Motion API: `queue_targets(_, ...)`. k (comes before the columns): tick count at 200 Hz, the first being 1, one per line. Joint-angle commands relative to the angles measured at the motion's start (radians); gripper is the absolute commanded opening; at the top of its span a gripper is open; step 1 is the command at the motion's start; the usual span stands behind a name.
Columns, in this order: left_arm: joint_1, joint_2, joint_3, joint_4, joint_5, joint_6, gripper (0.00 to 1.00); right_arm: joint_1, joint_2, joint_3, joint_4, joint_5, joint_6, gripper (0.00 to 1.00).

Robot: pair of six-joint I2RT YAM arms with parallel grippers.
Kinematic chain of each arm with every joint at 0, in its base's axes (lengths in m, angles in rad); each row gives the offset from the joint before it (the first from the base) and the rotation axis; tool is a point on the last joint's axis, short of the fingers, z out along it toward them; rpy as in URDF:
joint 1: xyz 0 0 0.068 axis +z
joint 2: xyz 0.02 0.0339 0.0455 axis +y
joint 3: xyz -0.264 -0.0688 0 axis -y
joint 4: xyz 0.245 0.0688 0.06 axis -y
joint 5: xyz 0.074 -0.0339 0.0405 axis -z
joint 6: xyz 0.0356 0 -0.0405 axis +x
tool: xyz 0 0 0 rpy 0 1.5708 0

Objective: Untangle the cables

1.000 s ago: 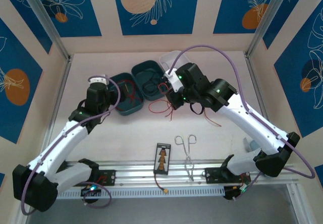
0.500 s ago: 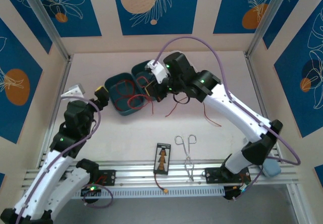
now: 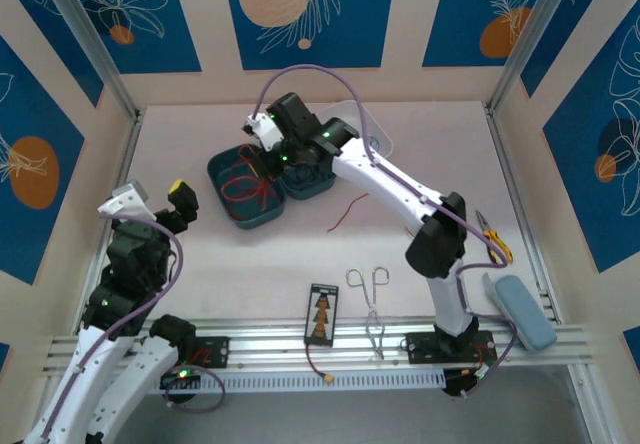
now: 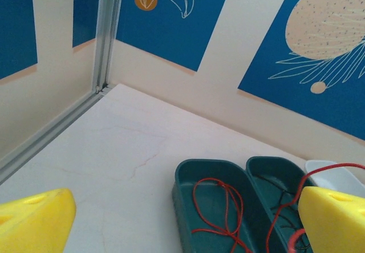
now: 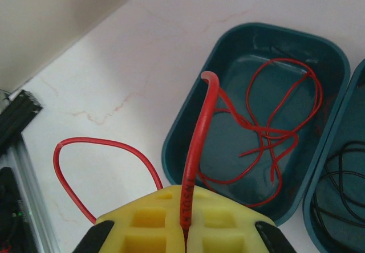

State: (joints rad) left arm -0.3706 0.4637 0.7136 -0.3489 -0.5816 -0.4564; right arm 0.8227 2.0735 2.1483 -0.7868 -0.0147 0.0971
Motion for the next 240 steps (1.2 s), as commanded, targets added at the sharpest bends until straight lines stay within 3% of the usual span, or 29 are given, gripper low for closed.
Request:
queue_targets(1, 0.009, -0.011, 0.023, -0.026, -0.027, 0.031, 1.0, 0.014, 0.078, 0.09, -0.063, 0.038, -0.01, 0.01)
queue_targets(62, 0.008, 0.005, 0.009, -0.004, -0.014, 0.028, 1.0, 0.048, 0.292, 0.27, -0.129, 0.421, -0.024, 0.0)
queue_targets(128, 0.008, 0.026, 0.008, 0.002, -0.001, 0.028, 1.0, 0.066, 0.376, 0.269, -0.064, 0.496, -0.056, 0.0)
queue_targets(193, 0.008, 0.04, 0.001, 0.012, 0.006, 0.024, 1.0, 0.064, 0.464, 0.328, -0.048, 0.482, -0.053, 0.03)
queue_targets(204, 0.009, 0.044, 0.001, 0.014, 0.008, 0.024, 1.0, 0.064, 0.475, 0.341, -0.051, 0.47, -0.049, 0.09)
queue_targets(240, 0.009, 0.059, 0.001, 0.022, 0.014, 0.024, 1.0, 0.063, 0.486, 0.371, -0.074, 0.462, -0.039, 0.44)
